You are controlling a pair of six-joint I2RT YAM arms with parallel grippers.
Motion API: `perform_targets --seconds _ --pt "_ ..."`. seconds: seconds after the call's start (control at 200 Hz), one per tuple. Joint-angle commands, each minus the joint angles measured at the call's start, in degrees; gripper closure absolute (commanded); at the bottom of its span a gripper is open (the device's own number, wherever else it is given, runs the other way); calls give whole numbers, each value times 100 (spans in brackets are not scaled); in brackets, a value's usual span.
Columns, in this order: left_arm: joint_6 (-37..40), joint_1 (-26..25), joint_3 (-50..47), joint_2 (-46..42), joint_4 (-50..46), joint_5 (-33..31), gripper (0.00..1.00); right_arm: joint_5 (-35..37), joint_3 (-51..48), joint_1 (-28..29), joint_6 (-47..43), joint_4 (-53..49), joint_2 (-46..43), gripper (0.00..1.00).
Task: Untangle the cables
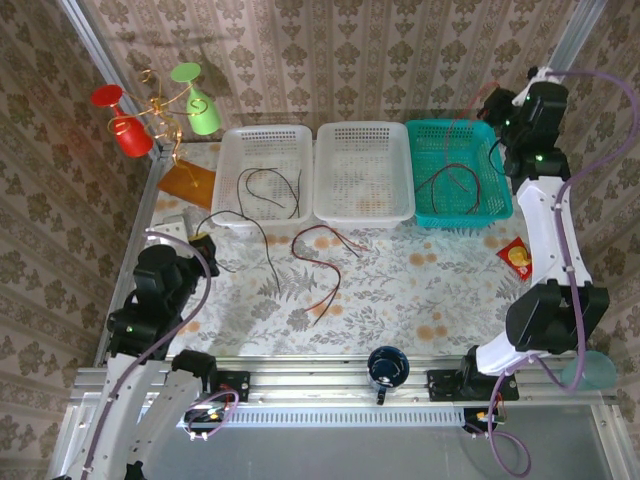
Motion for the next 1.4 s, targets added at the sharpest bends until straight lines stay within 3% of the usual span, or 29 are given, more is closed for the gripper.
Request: perform_targets --seconds 0.0,0.22,0.535,0.825,0.92,1.14,1.255,1.395 --pt "-172 -112 -44 -32 204 185 100 240 -297 -37 -181 45 177 100" --pt "-138 -250 -45 -32 175 69 100 232 -686 251 117 -964 951 100" --pt "63 -328 168 -8 21 139 100 1670 -220 363 327 -2102 2394 100" --pt "81 -390 264 42 59 139 100 1294 -337 265 384 -2206 2664 100" --pt "141 -407 371 128 37 154 100 947 -358 212 299 -1996 2450 89" --pt "388 -437 589 220 258 156 100 747 -716 194 240 -1514 1566 49" --pt "584 -439 949 394 214 174 100 741 -817 176 257 -1513 1183 39" --pt "709 -543 1282 645 297 208 100 460 -1114 176 286 -1361 544 38"
